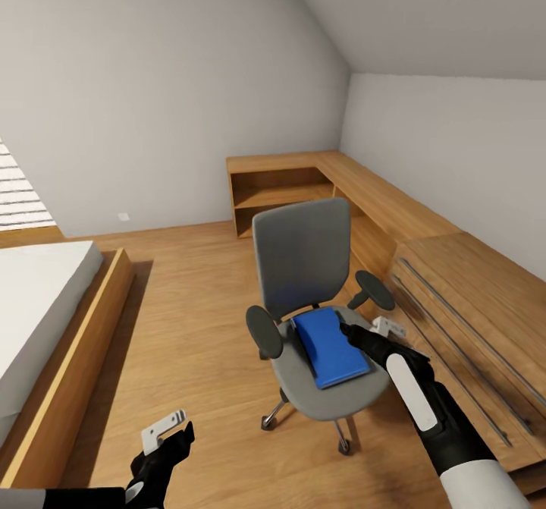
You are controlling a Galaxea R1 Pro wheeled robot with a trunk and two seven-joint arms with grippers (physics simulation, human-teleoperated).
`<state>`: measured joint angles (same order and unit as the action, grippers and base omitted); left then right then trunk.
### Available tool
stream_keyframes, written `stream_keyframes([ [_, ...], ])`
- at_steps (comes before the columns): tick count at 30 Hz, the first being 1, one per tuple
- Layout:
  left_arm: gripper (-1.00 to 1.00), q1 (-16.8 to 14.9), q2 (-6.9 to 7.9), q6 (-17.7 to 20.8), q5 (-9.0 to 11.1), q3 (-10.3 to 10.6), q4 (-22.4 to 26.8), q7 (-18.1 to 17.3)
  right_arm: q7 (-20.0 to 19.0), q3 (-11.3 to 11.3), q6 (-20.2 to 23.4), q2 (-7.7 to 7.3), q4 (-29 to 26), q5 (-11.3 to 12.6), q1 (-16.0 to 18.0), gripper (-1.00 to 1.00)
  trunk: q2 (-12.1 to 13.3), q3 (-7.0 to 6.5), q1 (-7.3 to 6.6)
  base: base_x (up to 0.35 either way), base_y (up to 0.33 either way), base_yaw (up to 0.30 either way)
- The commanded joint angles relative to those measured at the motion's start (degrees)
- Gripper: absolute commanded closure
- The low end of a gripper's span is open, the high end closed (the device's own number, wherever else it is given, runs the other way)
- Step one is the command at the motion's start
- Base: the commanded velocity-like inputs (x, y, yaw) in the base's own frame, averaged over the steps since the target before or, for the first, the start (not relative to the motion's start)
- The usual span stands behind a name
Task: In the bedroom, organize the workspace by keeping the computer under the desk, ensuring the monitor is on the desk, placing the keyboard on the desk next to the monitor, placing the mouse on the desk next to the keyboard, moving the folder from the swivel chair onto the desk next to the mouse, stacking the notebook on top of the folder with the pen on top of the notebook, and positioning the swivel chair next to the desk.
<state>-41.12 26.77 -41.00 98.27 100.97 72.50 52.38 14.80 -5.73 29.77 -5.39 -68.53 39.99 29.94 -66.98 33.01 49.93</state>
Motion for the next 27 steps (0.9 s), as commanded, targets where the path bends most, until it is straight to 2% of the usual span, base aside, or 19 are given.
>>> stream_keyframes([
  [1, -1.00, -0.10, 0.02, -0.10, -0.37, 0.28, 0.09, 0.22, 0.63, -0.49, 0.13, -0.01, 0.98, -1.11, 0.07, -1.00, -0.46, 0.24, 0.23, 0.000, 0.000, 0.000],
  [2, -1.00, -0.10, 0.02, -0.12, -0.58, 0.37, 0.09, 0.25, 0.67, -0.67, 0.15, 0.01, 1.60, -2.18, 0.08, -1.00, -0.86, 0.42, 0.45, 0.000, 0.000, 0.000],
  [3, -1.00, -0.10, 0.06, -0.21, -1.04, 0.66, 0.10, 0.35, 0.61, -1.16, 0.09, 0.10, 3.28, -5.91, 0.10, -1.00, -1.26, 0.60, 0.67, 0.000, 0.000, 0.000],
  [5, -1.00, -0.10, 0.13, -0.28, -1.24, 0.84, 0.10, 0.44, 0.57, -1.37, -0.07, 0.15, 3.93, -8.51, 0.09, -1.00, -2.06, 0.96, 1.11, 0.000, 0.000, 0.000],
  [6, -1.00, -0.10, 0.19, -0.32, -1.36, 1.00, 0.10, 0.54, 0.64, -1.52, -0.23, 0.22, 4.34, -10.93, 0.07, -1.00, -2.46, 1.14, 1.33, 0.000, 0.000, 0.000],
  [10, -1.00, -0.10, 0.22, -0.37, -1.51, 1.45, 0.10, 0.69, 0.57, -1.68, -0.41, 0.33, 4.78, -14.61, 0.04, -1.00, -4.07, 1.86, 2.21, 0.000, 0.000, 0.000],
  [16, -1.00, -0.10, 0.22, -0.39, -1.57, 2.09, 0.16, 0.82, 0.47, -1.82, -0.48, 0.51, 5.00, -15.89, 0.03, -1.00, -6.47, 2.94, 3.52, 0.000, 0.000, 0.000],
  [18, -1.00, -0.10, 0.21, -0.39, -1.58, 2.93, 0.18, 0.90, 0.43, -1.84, -0.51, 1.46, 4.98, -16.38, -0.01, -1.00, -7.28, 3.30, 3.96, 0.000, 0.000, 0.000],
  [23, -1.00, -0.10, 0.21, -0.39, -1.55, 3.50, 0.19, 0.95, 0.39, -1.77, -0.82, 2.22, 4.92, -16.75, -0.08, -1.00, -9.28, 4.19, 5.06, 0.000, 0.000, 0.000],
  [27, -1.00, -0.10, 0.17, -0.39, -1.53, 4.10, 0.19, 0.96, 0.40, -1.75, -4.40, 2.46, 4.90, -17.00, -0.21, -1.00, -10.89, 4.91, 5.94, 0.000, 0.000, 0.000],
])
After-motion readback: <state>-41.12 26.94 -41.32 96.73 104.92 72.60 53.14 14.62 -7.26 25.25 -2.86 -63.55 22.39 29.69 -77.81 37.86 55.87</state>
